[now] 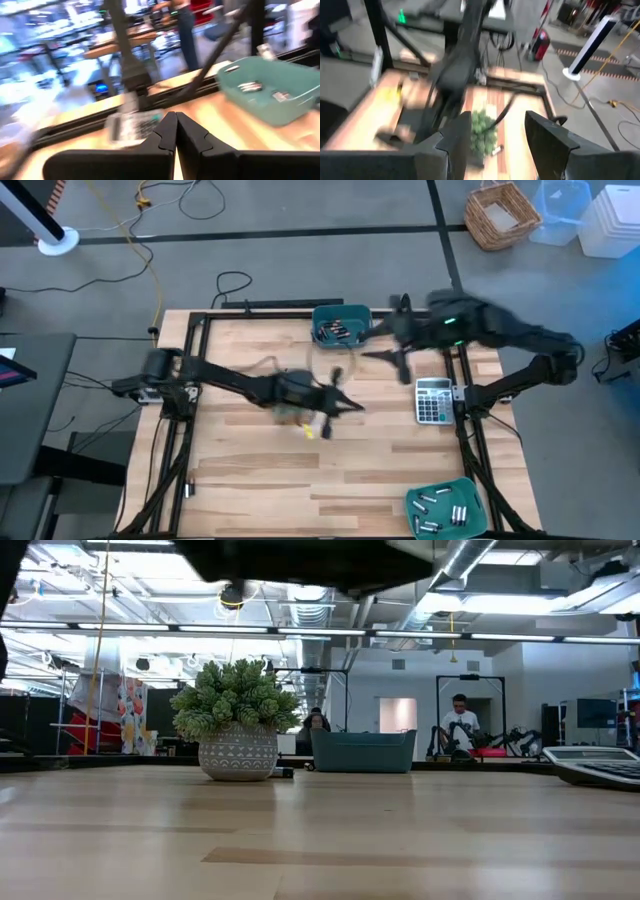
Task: Sort batteries
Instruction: Put the silver battery into the green bin
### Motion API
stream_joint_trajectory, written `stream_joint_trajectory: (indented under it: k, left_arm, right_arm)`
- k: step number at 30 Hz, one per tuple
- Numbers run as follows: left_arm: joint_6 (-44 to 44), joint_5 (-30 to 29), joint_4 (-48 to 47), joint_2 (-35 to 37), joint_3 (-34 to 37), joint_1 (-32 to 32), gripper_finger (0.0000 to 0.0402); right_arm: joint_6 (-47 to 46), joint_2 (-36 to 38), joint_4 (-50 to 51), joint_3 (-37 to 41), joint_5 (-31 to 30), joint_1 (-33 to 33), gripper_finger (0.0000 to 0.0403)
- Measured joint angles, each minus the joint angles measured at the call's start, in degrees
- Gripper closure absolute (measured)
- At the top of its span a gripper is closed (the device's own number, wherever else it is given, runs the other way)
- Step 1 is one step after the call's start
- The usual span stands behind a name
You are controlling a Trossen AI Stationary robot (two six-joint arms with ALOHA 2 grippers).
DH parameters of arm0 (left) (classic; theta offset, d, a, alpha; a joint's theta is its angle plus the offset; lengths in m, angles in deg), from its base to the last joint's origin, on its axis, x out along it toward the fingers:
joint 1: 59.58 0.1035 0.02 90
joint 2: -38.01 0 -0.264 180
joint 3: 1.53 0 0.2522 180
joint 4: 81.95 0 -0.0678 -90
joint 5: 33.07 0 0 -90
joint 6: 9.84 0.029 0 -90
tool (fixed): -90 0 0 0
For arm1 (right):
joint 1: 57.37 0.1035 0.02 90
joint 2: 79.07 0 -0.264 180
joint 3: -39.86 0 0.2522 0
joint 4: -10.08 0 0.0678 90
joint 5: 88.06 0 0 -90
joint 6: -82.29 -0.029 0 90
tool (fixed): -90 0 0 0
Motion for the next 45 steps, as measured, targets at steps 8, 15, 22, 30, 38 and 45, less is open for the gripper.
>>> stream_joint_trajectory:
  k: [8, 15, 22, 30, 38, 45]
  left_arm:
    - [2.06, -6.54, 0.09, 23.42, 17.3, 3.95, 0.0401]
    - [2.86, -10.76, -5.57, 38.13, 25.45, 6.59, 0.0401]
    - [3.18, -12.66, -14.0, 48.19, 27.7, 8.5, 0.0401]
    - [3.15, -15.89, -20.64, 54.53, 27.74, 8.6, 0.0401]
    - [3.09, -17.37, -26.97, 61.87, 27.72, 8.6, 0.0401]
    - [2.43, -19.64, -30.74, 63.11, 27.72, 8.64, 0.0401]
  right_arm:
    - [5.24, -0.17, -22.84, 22.39, 0.25, -3.41, 0.02]
    - [-1.1, -6.44, -46.42, 40.59, 0.62, -6.05, 0.02]
    - [-4.89, -23.27, -57.57, 41.78, 2.03, -6.43, 0.02]
    - [-6.51, -37.51, -64.73, 39.41, 3.29, -7.21, 0.0192]
    - [-5.87, -46.36, -65.78, 33.46, 5.62, -7.13, 0.0184]
    - [-5.17, -50.9, -62.71, 27.2, 5.84, -7.59, 0.0184]
